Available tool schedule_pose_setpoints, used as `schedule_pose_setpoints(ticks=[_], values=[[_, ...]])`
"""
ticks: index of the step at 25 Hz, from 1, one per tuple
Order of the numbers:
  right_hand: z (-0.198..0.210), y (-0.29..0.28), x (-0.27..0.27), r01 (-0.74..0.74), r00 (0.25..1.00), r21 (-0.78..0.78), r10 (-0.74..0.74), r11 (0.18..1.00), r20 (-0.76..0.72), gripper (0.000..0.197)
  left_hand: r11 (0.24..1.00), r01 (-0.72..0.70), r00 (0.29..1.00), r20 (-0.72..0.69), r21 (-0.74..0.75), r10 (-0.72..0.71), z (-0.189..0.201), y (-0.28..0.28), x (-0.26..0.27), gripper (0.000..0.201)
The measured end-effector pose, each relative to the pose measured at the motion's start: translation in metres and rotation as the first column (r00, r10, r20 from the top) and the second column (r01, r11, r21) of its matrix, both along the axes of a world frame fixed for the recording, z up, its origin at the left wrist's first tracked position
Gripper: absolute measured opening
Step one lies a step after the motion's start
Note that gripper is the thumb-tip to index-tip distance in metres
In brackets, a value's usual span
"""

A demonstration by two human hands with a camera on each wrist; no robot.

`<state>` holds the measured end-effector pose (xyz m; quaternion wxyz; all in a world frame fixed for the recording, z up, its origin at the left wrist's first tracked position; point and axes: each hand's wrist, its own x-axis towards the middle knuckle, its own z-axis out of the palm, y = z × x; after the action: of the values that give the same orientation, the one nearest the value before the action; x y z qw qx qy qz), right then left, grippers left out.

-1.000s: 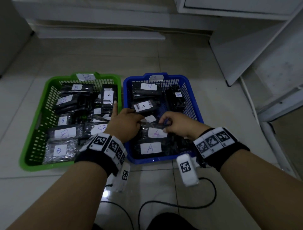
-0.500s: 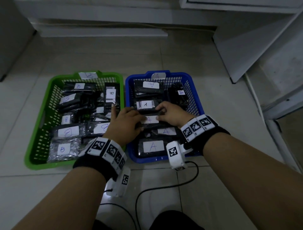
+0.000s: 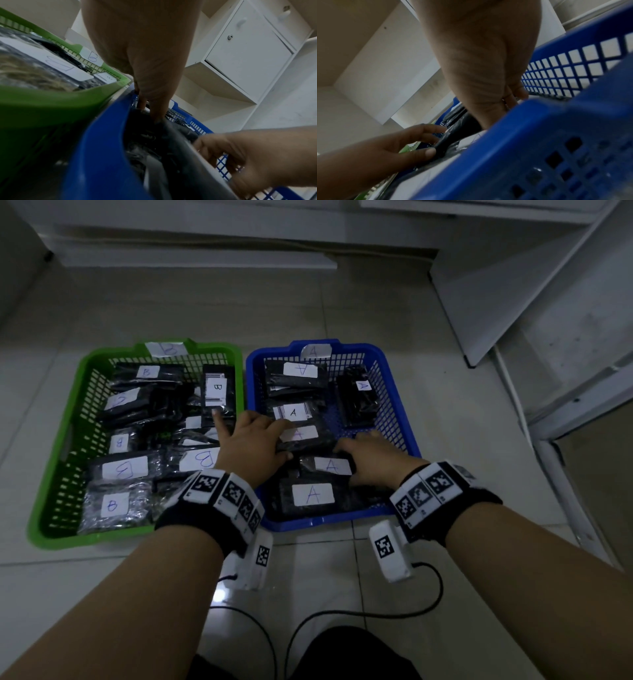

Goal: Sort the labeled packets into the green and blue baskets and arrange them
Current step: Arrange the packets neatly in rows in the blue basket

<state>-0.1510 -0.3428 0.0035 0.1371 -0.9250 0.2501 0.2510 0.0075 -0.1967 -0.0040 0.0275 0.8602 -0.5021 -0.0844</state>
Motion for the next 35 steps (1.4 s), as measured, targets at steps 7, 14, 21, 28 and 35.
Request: schedule_pose_setpoints(ticks=[7, 14, 21, 28, 35], values=[[-0.005, 0.007, -0.002, 0.312, 0.854, 0.283, -0.398, 0.907, 0.335, 0.057, 1.0, -0.016, 1.0, -0.001, -0.007, 0.016, -0.002, -0.002, 0.0, 0.044], [0.0, 0.024, -0.004, 0.45, 0.739, 0.454, -0.606, 0.769, 0.294, 0.02, 0.993, 0.117, 0.992, -0.055, 0.024, -0.116, 0.002, 0.003, -0.006, 0.048], [0.002, 0.029, -0.018, 0.417, 0.903, 0.156, -0.427, 0.896, 0.041, 0.029, 0.905, 0.35, 0.933, -0.177, 0.241, -0.314, 0.002, 0.024, -0.026, 0.064], [0.006, 0.034, -0.025, 0.469, 0.84, 0.148, -0.491, 0.871, 0.229, 0.025, 0.913, 0.316, 0.944, -0.178, 0.256, -0.277, 0.005, 0.026, -0.033, 0.068], [-0.009, 0.001, -0.014, 0.404, 0.913, 0.024, -0.405, 0.915, 0.05, 0.07, 0.919, 0.291, 0.954, -0.154, 0.265, -0.257, -0.001, 0.033, -0.028, 0.072]])
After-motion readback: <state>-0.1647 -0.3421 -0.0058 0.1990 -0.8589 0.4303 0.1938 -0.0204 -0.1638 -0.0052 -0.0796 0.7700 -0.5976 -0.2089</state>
